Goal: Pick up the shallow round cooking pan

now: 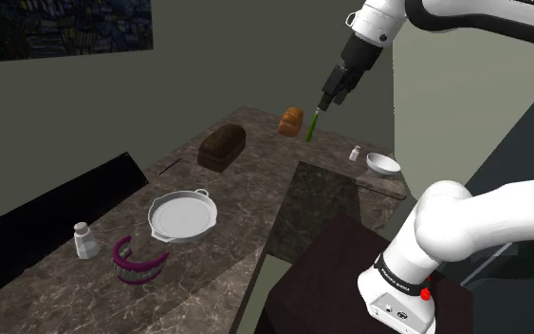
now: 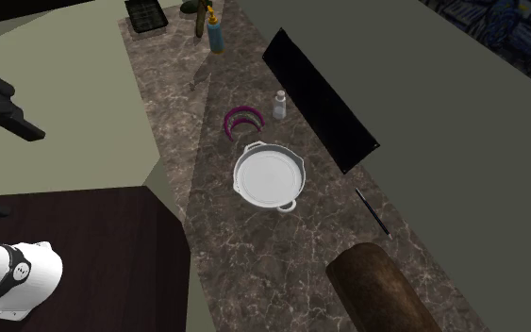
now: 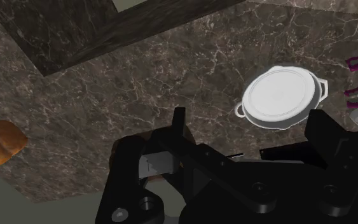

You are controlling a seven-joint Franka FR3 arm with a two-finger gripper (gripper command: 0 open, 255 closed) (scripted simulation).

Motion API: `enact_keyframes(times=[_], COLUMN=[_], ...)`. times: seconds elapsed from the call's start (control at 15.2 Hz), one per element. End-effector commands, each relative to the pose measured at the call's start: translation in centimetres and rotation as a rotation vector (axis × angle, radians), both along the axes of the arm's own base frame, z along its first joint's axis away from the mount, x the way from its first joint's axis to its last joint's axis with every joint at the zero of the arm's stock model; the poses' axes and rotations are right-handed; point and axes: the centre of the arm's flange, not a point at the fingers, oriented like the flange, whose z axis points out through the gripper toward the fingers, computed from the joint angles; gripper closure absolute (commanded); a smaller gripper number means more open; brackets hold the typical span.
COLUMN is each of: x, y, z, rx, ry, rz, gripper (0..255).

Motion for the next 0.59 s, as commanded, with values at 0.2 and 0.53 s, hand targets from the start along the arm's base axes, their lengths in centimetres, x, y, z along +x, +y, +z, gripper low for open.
enact_keyframes(times=[0.2, 0.53], x=[1.6, 4.5], y=[1.1, 2.9], z=[-3.4, -9.0], rx=[0.007, 0.018], ry=[-0.005, -0.014], rz=[-0.027, -0.071], gripper=[0, 0])
